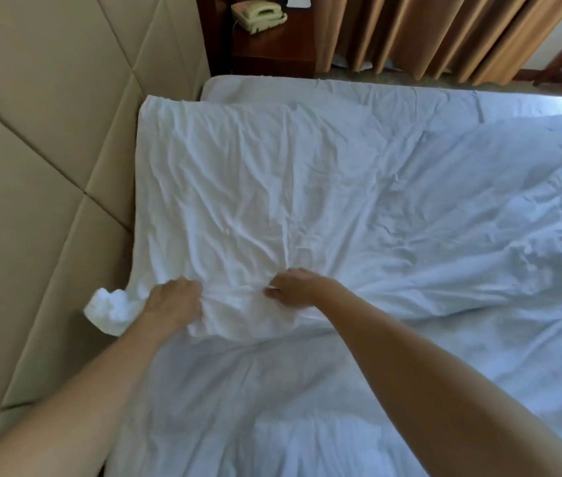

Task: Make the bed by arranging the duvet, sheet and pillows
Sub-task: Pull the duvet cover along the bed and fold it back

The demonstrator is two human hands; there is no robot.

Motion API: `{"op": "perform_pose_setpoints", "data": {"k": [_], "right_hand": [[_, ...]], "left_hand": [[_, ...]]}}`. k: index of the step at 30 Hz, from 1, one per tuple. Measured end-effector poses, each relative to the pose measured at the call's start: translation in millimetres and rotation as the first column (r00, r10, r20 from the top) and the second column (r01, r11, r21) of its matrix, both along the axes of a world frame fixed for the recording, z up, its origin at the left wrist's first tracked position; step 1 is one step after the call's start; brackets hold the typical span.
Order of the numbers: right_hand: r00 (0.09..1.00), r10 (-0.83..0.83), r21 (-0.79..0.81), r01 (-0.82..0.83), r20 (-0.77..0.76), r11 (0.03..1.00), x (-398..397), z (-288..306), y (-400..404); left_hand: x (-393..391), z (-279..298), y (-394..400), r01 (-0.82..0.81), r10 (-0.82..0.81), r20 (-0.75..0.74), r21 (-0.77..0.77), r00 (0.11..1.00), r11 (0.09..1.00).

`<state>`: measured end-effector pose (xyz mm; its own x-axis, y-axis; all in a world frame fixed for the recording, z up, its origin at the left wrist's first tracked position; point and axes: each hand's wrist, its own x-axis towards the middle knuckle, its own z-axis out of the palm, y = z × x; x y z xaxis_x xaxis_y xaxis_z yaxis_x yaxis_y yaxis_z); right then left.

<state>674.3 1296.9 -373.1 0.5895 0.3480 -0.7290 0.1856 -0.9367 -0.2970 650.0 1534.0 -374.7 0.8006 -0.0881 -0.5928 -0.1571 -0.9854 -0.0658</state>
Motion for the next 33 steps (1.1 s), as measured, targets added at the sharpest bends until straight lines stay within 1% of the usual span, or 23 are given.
{"op": "perform_pose_setpoints", "data": {"k": [2, 4, 5, 7, 8, 9, 10, 12, 13, 14, 15, 16, 18, 20, 23, 25, 26, 28, 29, 31, 32, 33], "right_hand": [[0.994, -0.080, 0.078, 0.075, 0.069, 0.994, -11.8, 11.8, -1.8], [0.972, -0.223, 0.241, 0.200, 0.075, 0.950, -17.3, 38.3, -7.8], [0.956, -0.290, 0.319, 0.261, 0.047, 0.911, -19.4, 53.2, -11.6], [0.938, -0.346, 0.426, 0.319, -0.014, 0.847, -28.2, 72.7, -16.1], [0.938, -0.344, 0.424, 0.329, -0.043, 0.844, -36.0, 72.5, -16.1], [0.944, -0.322, 0.391, 0.322, -0.068, 0.862, -44.8, 65.8, -14.4], [0.959, -0.267, 0.331, 0.283, -0.094, 0.900, -54.8, 52.9, -12.2], [0.981, -0.076, 0.165, 0.107, -0.180, 0.980, -80.1, 23.2, -6.6], [0.977, -0.024, 0.104, 0.047, -0.214, 0.994, -92.5, 12.1, -2.5], [0.976, -0.007, 0.082, 0.025, -0.217, 0.996, -103.9, 5.3, 2.8], [0.975, -0.042, 0.099, 0.065, -0.219, 0.993, -113.9, -1.4, 8.5], [0.965, -0.104, 0.143, 0.141, -0.241, 0.980, -124.4, -7.8, 14.6], [0.932, -0.200, 0.199, 0.268, -0.303, 0.943, -144.0, -20.9, 28.5], [0.943, -0.171, 0.221, 0.238, -0.285, 0.946, -160.9, -29.2, 42.2], [0.990, -0.021, 0.209, 0.050, -0.138, 0.977, -185.1, -47.0, 61.6], [0.991, 0.083, 0.212, -0.059, -0.108, 0.976, -204.0, -60.3, 79.5], [0.986, 0.132, 0.227, -0.107, -0.099, 0.968, -215.5, -68.5, 89.8], [0.971, 0.231, 0.268, -0.208, -0.055, 0.941, -238.9, -85.9, 113.7], [0.963, 0.267, 0.288, -0.247, -0.031, 0.925, -251.3, -95.0, 126.2], [0.956, 0.293, 0.323, -0.275, -0.009, 0.906, -274.2, -115.3, 148.5], [0.953, 0.302, 0.327, -0.283, -0.010, 0.902, -285.0, -126.8, 157.3], [0.949, 0.315, 0.322, -0.295, -0.011, 0.900, -295.7, -136.8, 164.4]], "left_hand": [[-17.4, -4.6, -6.8, 0.020, -0.020, 0.084, -0.001, 0.996, 1.000], [-29.7, 2.0, -7.6, 0.015, 0.001, 0.271, -0.054, 0.963, 0.998], [-35.0, 8.5, -6.3, 0.017, 0.021, 0.374, -0.097, 0.927, 0.995], [-47.4, 19.6, -1.4, 0.045, 0.050, 0.556, -0.156, 0.830, 0.987], [-53.7, 23.7, 2.0, 0.043, 0.063, 0.619, -0.155, 0.783, 0.987], [-59.2, 27.0, 4.1, 0.040, 0.063, 0.648, -0.143, 0.759, 0.989], [-65.8, 27.7, 5.5, 0.030, 0.058, 0.630, -0.127, 0.774, 0.991], [-85.9, 20.0, 7.4, -0.031, 0.042, 0.477, -0.032, 0.878, 0.999], [-98.4, 12.9, 10.1, -0.059, 0.049, 0.395, 0.013, 0.918, 0.998], [-112.9, 6.8, 13.4, -0.098, 0.086, 0.335, 0.020, 0.938, 0.995], [-129.6, -0.1, 17.6, -0.158, 0.151, 0.289, 0.000, 0.945, 0.988], [-148.2, -6.8, 21.6, -0.221, 0.221, 0.238, -0.025, 0.946, 0.975], [-189.3, -18.3, 30.4, -0.363, 0.370, 0.118, -0.076, 0.922, 0.929], [-228.7, -29.2, 40.6, -0.513, 0.526, 0.071, -0.141, 0.848, 0.846], [-283.5, -54.3, 59.4, -0.692, 0.708, -0.002, -0.216, 0.706, 0.689], [-317.0, -77.1, 72.5, -0.785, 0.802, -0.081, -0.282, 0.592, 0.551], [-332.1, -90.0, 78.5, -0.810, 0.825, -0.119, -0.306, 0.553, 0.499], [-358.6, -114.0, 86.6, -0.847, 0.851, -0.178, -0.317, 0.494, 0.426], [-370.7, -125.2, 87.8, -0.868, 0.870, -0.216, -0.347, 0.443, 0.355], [-385.9, -148.1, 90.2, -0.882, 0.910, -0.286, -0.446, 0.301, 0.152], [-390.3, -157.8, 92.0, -0.869, 0.925, -0.293, -0.489, 0.241, 0.071], [-394.3, -166.4, 93.7, -0.866, 0.935, -0.290, -0.499, 0.202, 0.032]]}}
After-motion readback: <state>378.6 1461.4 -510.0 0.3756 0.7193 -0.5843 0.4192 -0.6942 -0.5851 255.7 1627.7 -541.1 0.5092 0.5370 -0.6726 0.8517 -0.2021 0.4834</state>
